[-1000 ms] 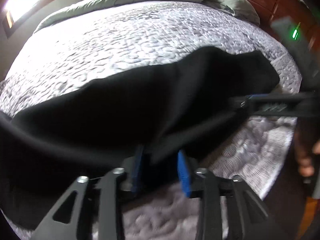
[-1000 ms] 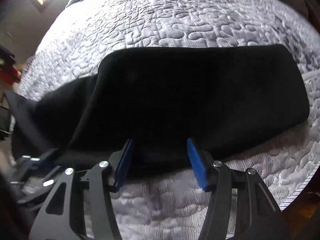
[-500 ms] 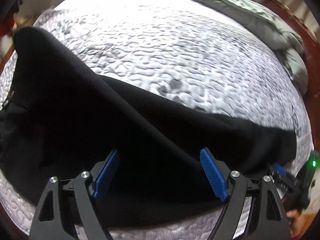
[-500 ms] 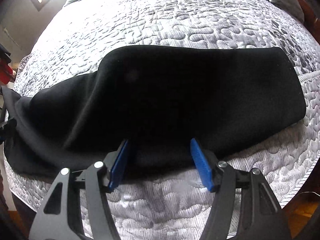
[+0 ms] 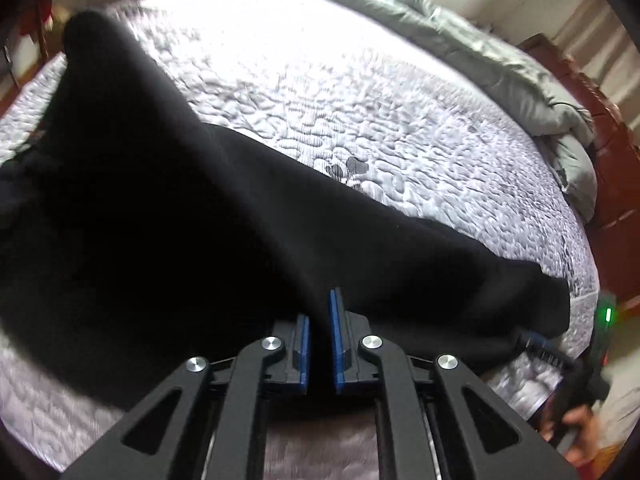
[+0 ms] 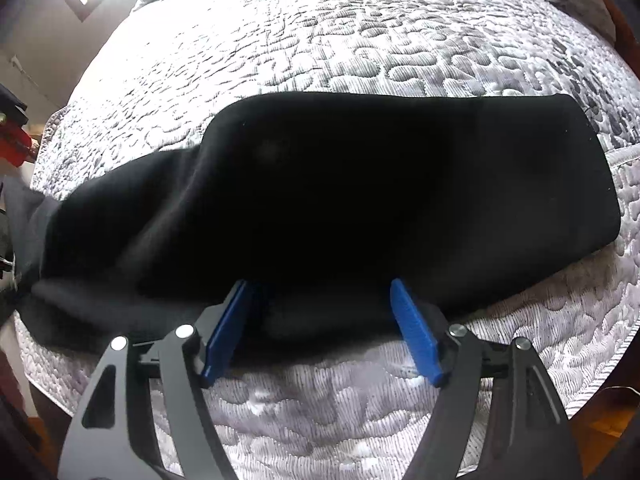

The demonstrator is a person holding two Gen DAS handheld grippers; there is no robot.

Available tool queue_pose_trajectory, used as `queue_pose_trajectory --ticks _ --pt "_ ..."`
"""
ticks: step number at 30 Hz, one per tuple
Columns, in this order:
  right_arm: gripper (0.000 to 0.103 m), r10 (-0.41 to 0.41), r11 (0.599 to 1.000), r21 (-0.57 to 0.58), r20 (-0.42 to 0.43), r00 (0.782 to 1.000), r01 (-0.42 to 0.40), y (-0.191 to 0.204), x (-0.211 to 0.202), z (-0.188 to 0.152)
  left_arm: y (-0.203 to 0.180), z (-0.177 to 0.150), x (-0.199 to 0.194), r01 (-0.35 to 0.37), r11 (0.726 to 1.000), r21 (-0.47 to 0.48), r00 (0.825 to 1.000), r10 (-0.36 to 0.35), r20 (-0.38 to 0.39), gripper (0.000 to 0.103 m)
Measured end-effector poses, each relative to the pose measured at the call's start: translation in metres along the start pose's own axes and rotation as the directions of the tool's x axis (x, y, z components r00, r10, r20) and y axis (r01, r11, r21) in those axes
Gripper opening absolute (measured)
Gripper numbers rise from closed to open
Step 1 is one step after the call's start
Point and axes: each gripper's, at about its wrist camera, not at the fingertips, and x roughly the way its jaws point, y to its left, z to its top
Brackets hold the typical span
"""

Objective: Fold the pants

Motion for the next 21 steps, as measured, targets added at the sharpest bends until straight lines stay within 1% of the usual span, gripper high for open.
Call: queue_pose_trajectory --ticks 3,5,6,7,8,9,10,12,13,14,16,17,18,19,21 --pt "0.071 -0.014 1.000 0.002 -0.014 1.000 0.014 0.002 -0.004 0.005 0.001 -0.028 -0.004 -0.012 1.000 0.005 0.999 0.012 0.036 0.009" --pt "0.069 -0.030 1.000 -0.002 -0.004 1.000 0.030 0.008 -0.012 0.005 0.002 -0.046 -0.001 -0.027 1.000 -0.003 0.998 0.027 0.055 0.009" --pt "0.068 -0.020 1.000 -0.013 0.005 1.000 0.020 0.015 -0.017 0.004 0.002 -0.050 0.002 -0.031 1.000 0.000 0.998 0.031 0.057 0.009" --pt "0.067 0.005 1.000 -0.029 0.015 1.000 -0.004 0.023 -0.022 0.004 0.001 -0.052 0.005 -0.032 0.999 0.000 0.998 0.032 0.059 0.009" --pt "0.067 0.050 0.997 -0.065 0.024 0.998 -0.049 0.041 -0.029 0.002 -0.001 -0.053 0.007 -0.036 0.999 0.002 0.998 0.035 0.061 0.009" --pt "0.067 0.077 0.993 -0.093 0.021 0.997 -0.075 0.053 -0.032 0.000 -0.002 -0.053 0.009 -0.042 0.999 0.008 0.997 0.042 0.058 0.008" --pt "0.067 0.126 0.981 -0.147 0.006 0.992 -0.124 0.075 -0.034 -0.004 -0.004 -0.053 0.012 -0.046 0.999 0.011 0.998 0.045 0.053 0.008" --pt "0.066 0.187 0.962 -0.196 -0.028 0.982 -0.189 0.104 -0.031 -0.010 -0.003 -0.051 0.011 -0.037 0.999 0.006 0.998 0.037 0.050 0.009" --pt "0.066 0.217 0.950 -0.214 -0.061 0.974 -0.225 0.119 -0.025 -0.013 -0.003 -0.051 0.009 -0.030 1.000 0.006 0.999 0.030 0.044 0.010" --pt "0.066 0.224 0.943 -0.230 -0.086 0.971 -0.239 0.129 -0.018 -0.016 -0.002 -0.050 0.008 -0.023 1.000 0.007 0.999 0.023 0.036 0.011" --pt "0.067 0.183 0.943 -0.256 -0.128 0.975 -0.211 0.145 0.000 -0.022 0.004 -0.046 0.002 -0.007 1.000 0.001 1.000 0.007 0.011 0.022" --pt "0.067 0.142 0.945 -0.276 -0.137 0.980 -0.175 0.151 0.011 -0.024 0.009 -0.045 -0.001 -0.006 1.000 -0.005 1.000 0.006 0.001 0.027" --pt "0.069 0.120 0.943 -0.295 -0.125 0.985 -0.152 0.154 0.015 -0.026 0.015 -0.044 -0.006 -0.013 1.000 -0.013 1.000 0.013 -0.005 0.038" --pt "0.070 0.112 0.942 -0.306 -0.110 0.988 -0.141 0.157 0.016 -0.027 0.024 -0.042 -0.014 -0.026 0.999 -0.022 1.000 0.026 -0.001 0.045" --pt "0.070 0.106 0.942 -0.306 -0.106 0.989 -0.134 0.158 0.016 -0.026 0.045 -0.035 -0.026 -0.047 0.998 -0.035 0.999 0.047 0.010 0.051"
